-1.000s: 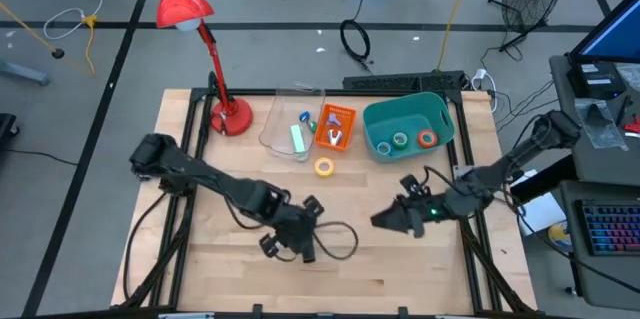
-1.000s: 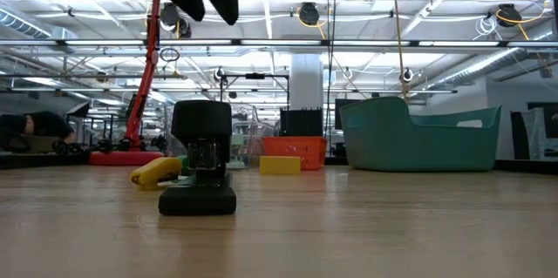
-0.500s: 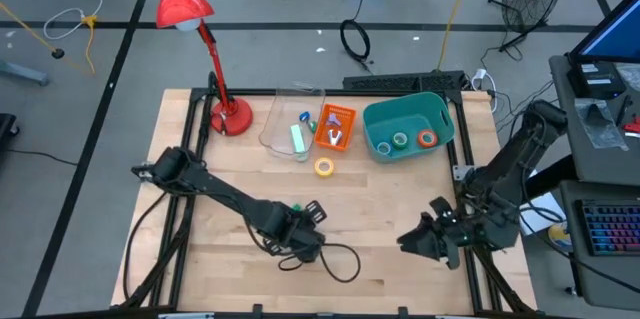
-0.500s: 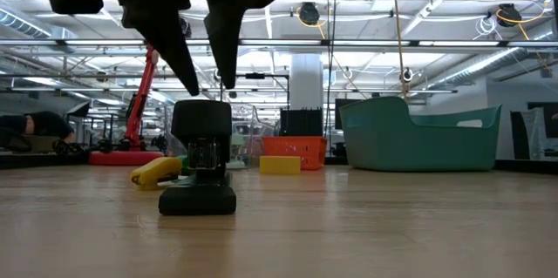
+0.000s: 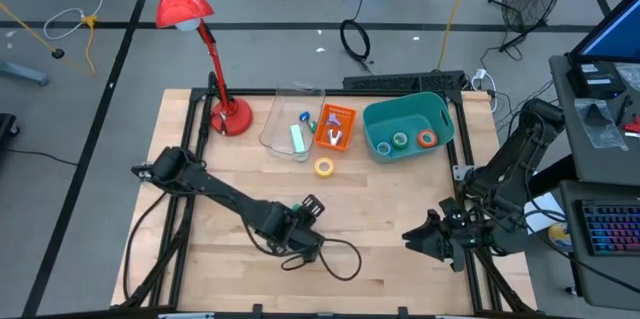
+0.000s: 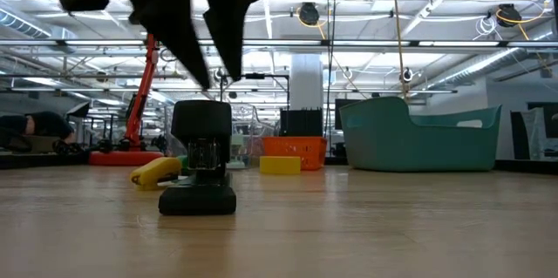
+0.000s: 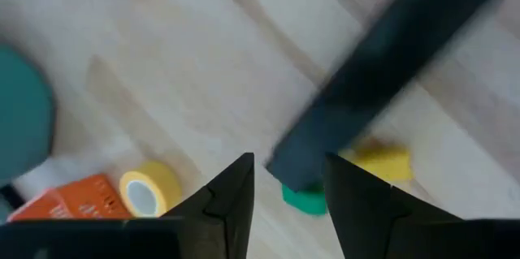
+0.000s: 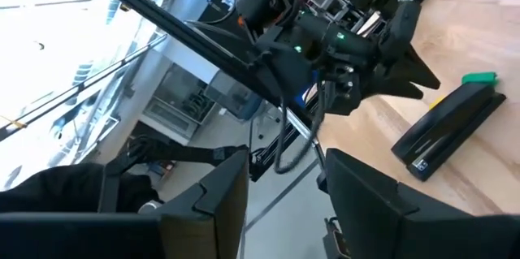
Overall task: Pick and place Stapler, Stapler remover, tape
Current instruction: Put the black stapler into the transparent bin
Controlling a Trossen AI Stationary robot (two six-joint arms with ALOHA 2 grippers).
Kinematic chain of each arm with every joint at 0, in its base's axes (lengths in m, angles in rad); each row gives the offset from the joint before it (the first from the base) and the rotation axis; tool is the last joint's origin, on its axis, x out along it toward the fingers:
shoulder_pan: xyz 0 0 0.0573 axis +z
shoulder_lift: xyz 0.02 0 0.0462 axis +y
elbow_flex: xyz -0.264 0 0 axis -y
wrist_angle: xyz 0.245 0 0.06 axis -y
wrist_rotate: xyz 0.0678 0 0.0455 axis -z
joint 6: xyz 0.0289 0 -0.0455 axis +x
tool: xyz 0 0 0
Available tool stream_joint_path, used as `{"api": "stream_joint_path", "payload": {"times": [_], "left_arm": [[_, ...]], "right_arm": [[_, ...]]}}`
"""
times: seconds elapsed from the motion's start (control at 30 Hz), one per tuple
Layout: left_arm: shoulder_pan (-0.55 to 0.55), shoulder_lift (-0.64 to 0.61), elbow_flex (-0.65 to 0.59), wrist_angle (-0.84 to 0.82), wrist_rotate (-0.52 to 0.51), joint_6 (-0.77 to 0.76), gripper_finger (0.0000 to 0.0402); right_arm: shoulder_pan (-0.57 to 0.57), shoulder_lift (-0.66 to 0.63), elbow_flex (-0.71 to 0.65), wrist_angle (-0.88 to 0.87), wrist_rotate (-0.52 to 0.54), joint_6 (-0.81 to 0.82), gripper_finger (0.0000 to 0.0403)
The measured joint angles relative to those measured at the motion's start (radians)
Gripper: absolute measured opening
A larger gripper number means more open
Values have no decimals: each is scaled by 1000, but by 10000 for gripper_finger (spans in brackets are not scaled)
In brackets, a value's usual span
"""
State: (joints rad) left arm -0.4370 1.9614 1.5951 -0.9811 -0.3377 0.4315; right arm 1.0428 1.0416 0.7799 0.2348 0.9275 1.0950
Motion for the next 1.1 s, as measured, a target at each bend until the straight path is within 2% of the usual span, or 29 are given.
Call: {"api": "stream_joint_path", "payload": {"times": [0.1,0.27,0.47,0.6,0.73,0.9,1.0,1.03,1.1], "left_arm": [[-8,0,0,55,10,-29,148],[-31,9,0,129,60,149,148],[-29,10,0,121,127,92,148],[-25,19,0,114,207,49,156],[-30,33,-2,130,183,-9,185],[-37,19,-1,261,26,-230,211],[-33,16,0,265,5,-349,216],[-30,16,3,235,3,-438,218],[-7,18,18,150,13,-808,220]], "right_arm": [[0,0,0,0,9,-8,157],[0,0,0,0,18,-19,157],[0,0,0,0,19,-40,157],[0,0,0,0,19,-58,157],[0,0,0,0,30,-64,157],[0,0,-1,0,45,-64,157],[0,0,-1,0,45,-65,157],[0,0,-1,0,45,-68,157],[0,0,-1,0,45,-68,157]]}}
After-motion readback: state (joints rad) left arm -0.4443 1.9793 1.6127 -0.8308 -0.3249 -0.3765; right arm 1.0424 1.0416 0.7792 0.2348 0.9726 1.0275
